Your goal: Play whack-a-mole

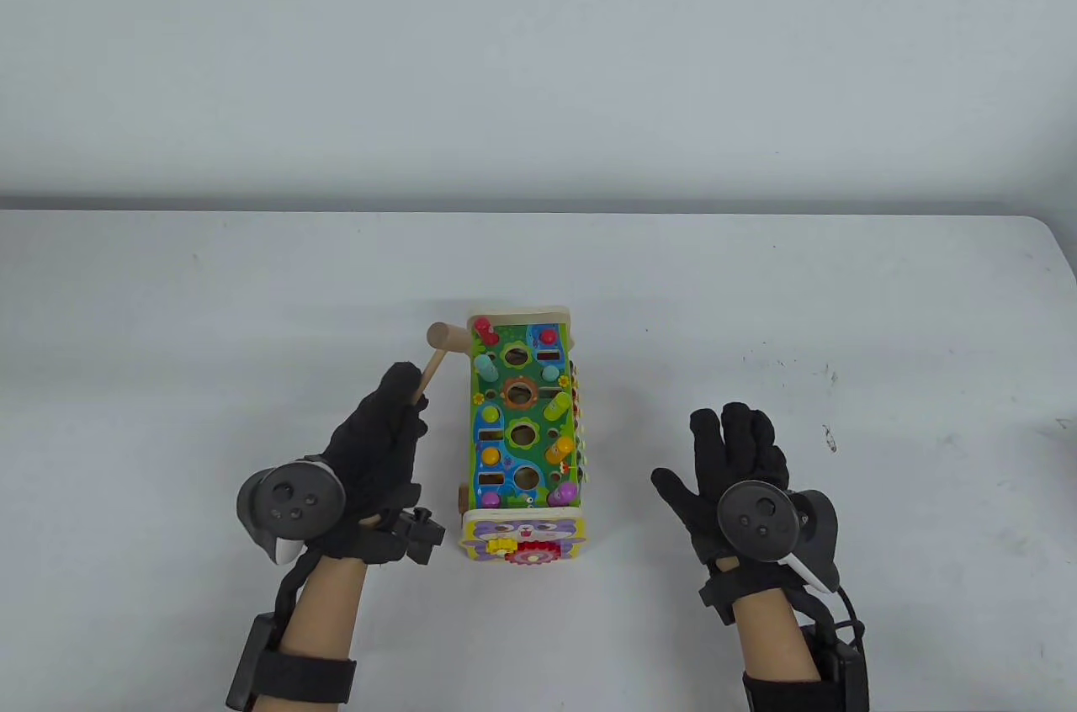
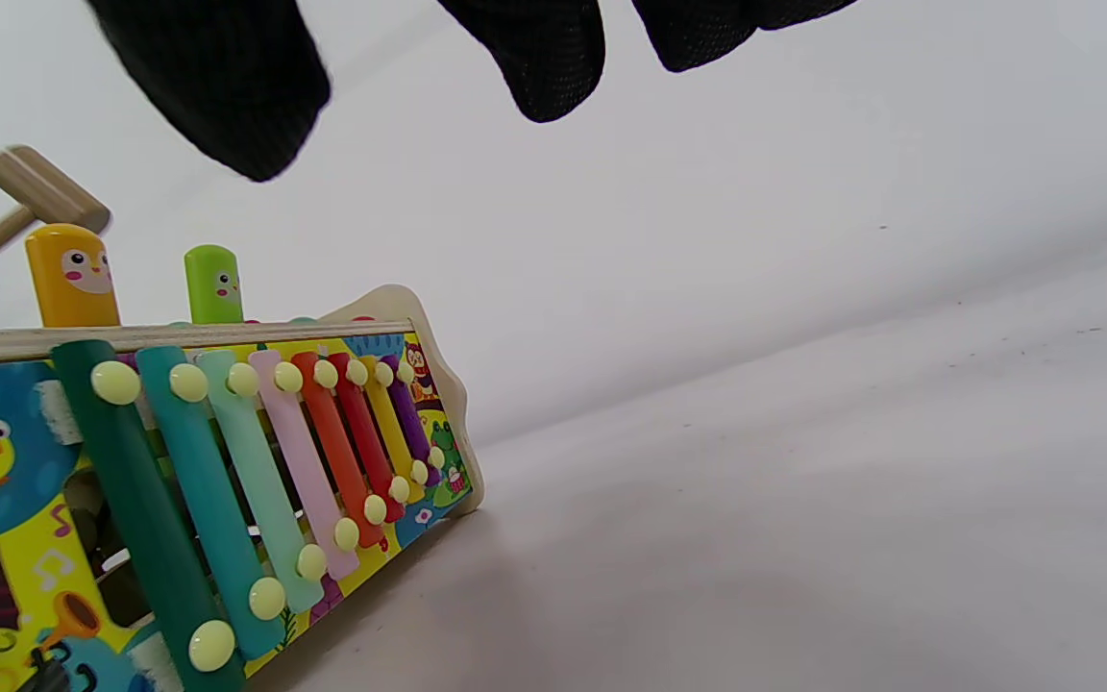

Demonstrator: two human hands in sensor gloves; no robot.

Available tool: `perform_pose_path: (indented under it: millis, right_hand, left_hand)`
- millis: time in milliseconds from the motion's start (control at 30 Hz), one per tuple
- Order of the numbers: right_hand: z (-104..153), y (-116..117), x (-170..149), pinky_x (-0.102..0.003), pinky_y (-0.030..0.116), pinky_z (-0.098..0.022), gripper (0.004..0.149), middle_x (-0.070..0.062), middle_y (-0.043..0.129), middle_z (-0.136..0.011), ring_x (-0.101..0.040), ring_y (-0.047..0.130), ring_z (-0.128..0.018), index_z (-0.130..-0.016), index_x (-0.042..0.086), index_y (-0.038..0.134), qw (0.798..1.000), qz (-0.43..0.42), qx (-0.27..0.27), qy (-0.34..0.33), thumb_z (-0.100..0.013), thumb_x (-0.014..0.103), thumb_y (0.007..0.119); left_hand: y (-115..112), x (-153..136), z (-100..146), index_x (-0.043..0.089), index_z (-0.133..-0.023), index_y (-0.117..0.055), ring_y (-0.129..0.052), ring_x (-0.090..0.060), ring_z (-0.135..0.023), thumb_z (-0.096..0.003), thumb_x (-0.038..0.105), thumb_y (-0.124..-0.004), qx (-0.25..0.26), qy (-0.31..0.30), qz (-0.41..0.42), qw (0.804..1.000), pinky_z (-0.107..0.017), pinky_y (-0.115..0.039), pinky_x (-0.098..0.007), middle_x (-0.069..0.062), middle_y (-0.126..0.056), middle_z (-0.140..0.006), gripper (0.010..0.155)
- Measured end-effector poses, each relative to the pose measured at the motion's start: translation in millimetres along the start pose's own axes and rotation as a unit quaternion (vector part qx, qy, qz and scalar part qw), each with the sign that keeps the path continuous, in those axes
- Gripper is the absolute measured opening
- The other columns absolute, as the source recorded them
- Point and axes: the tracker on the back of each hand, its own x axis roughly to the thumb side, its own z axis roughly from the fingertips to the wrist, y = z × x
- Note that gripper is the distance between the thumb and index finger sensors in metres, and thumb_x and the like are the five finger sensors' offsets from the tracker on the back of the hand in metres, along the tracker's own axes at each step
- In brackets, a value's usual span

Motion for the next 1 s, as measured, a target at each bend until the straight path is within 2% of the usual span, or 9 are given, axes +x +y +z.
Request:
perform_pose_path:
  millis: [133, 167, 267, 333, 433, 567, 800, 933, 1000]
  right_hand:
    - [0.1, 0.0, -0.4, -0.078, 0.034, -0.057, 0.077, -0.039, 0.030, -0.110, -0.067, 0.030, -0.096, -0.110, -0.004, 0.046, 1.000, 0.001, 0.006, 0.003, -0.059, 0.051, 0.065]
    - [0.2, -0.2, -0.3, -0.078, 0.034, -0.057, 0.077, -0.039, 0.030, -0.110, -0.067, 0.030, -0.097, -0.110, -0.004, 0.046, 1.000, 0.001, 0.007, 0.005, -0.060, 0.051, 0.065]
    - [0.3, -0.5, 0.1, -0.077, 0.034, -0.058, 0.077, -0.039, 0.030, -0.110, -0.067, 0.030, -0.097, -0.110, -0.004, 0.046, 1.000, 0.000, 0.006, 0.004, -0.060, 0.051, 0.065]
    - [0.6, -1.5, 0.6, -0.078, 0.034, -0.057, 0.078, -0.038, 0.030, -0.110, -0.067, 0.030, -0.096, -0.110, -0.004, 0.045, 1.000, -0.003, 0.003, 0.003, -0.059, 0.052, 0.065]
    - [1.0, -2.3, 1.3, -0.077, 0.034, -0.057, 0.078, -0.039, 0.030, -0.110, -0.067, 0.030, -0.096, -0.110, -0.004, 0.045, 1.000, -0.005, -0.001, 0.001, -0.060, 0.052, 0.065]
    - [1.2, -2.5, 1.6, -0.077, 0.034, -0.058, 0.077, -0.039, 0.030, -0.110, -0.067, 0.030, -0.097, -0.110, -0.004, 0.045, 1.000, -0.011, -0.004, 0.000, -0.060, 0.052, 0.064]
    - [1.2, -3.5, 1.4, -0.077, 0.034, -0.057, 0.077, -0.039, 0.030, -0.110, -0.067, 0.030, -0.097, -0.110, -0.004, 0.045, 1.000, -0.019, -0.012, 0.001, -0.060, 0.052, 0.064]
    - [0.9, -2.0, 1.7, -0.077, 0.035, -0.057, 0.077, -0.039, 0.030, -0.110, -0.067, 0.031, -0.096, -0.110, -0.004, 0.046, 1.000, -0.014, -0.007, 0.001, -0.060, 0.051, 0.064]
    - [0.6, -1.3, 1.8, -0.077, 0.035, -0.057, 0.077, -0.039, 0.031, -0.110, -0.067, 0.031, -0.096, -0.110, -0.004, 0.046, 1.000, -0.011, -0.002, 0.002, -0.060, 0.051, 0.064]
  left_hand:
    - [-18.7, -1.6, -8.7, 0.010, -0.106, -0.063, -0.097, -0.039, -0.050, -0.0552, 0.019, -0.066, -0.125, 0.034, -0.098, 0.987, -0.058, -0.067, -0.066, -0.026, -0.086, -0.080, 0.052]
    - [-19.3, -0.1, -9.5, 0.011, -0.106, -0.063, -0.097, -0.039, -0.050, -0.0550, 0.020, -0.066, -0.124, 0.034, -0.117, 0.985, -0.058, -0.068, -0.066, -0.025, -0.086, -0.080, 0.052]
    - [-11.3, 2.7, -9.9, 0.012, -0.106, -0.063, -0.098, -0.037, -0.050, -0.0552, 0.021, -0.066, -0.063, 0.020, -0.084, 0.994, -0.058, -0.069, -0.065, -0.024, -0.086, -0.080, 0.052]
    - [1.6, 3.9, -8.9, 0.011, -0.106, -0.062, -0.097, -0.037, -0.051, -0.0553, 0.021, -0.066, 0.011, 0.013, 0.004, 1.000, -0.058, -0.068, -0.065, -0.024, -0.086, -0.081, 0.052]
    - [18.9, 5.3, -8.3, 0.011, -0.107, -0.060, -0.097, -0.037, -0.051, -0.0556, 0.021, -0.065, 0.094, 0.008, 0.094, 0.991, -0.058, -0.068, -0.065, -0.024, -0.085, -0.081, 0.052]
    - [30.1, 6.6, -9.8, 0.010, -0.107, -0.059, -0.097, -0.036, -0.051, -0.0558, 0.021, -0.065, 0.134, 0.011, 0.100, 0.986, -0.058, -0.068, -0.065, -0.023, -0.085, -0.082, 0.053]
    - [7.3, 0.2, -26.0, 0.011, -0.107, -0.060, -0.097, -0.037, -0.052, -0.0559, 0.021, -0.065, 0.052, 0.030, 0.043, 0.997, -0.058, -0.068, -0.065, -0.024, -0.085, -0.082, 0.053]
    - [-18.1, -5.0, -36.2, 0.010, -0.107, -0.063, -0.097, -0.038, -0.050, -0.0553, 0.020, -0.067, -0.019, 0.049, -0.051, 0.997, -0.057, -0.068, -0.066, -0.025, -0.086, -0.080, 0.052]
    - [-27.1, -7.5, -40.5, 0.010, -0.106, -0.064, -0.098, -0.039, -0.048, -0.0547, 0.019, -0.067, -0.078, 0.067, -0.102, 0.989, -0.055, -0.069, -0.066, -0.026, -0.088, -0.079, 0.052]
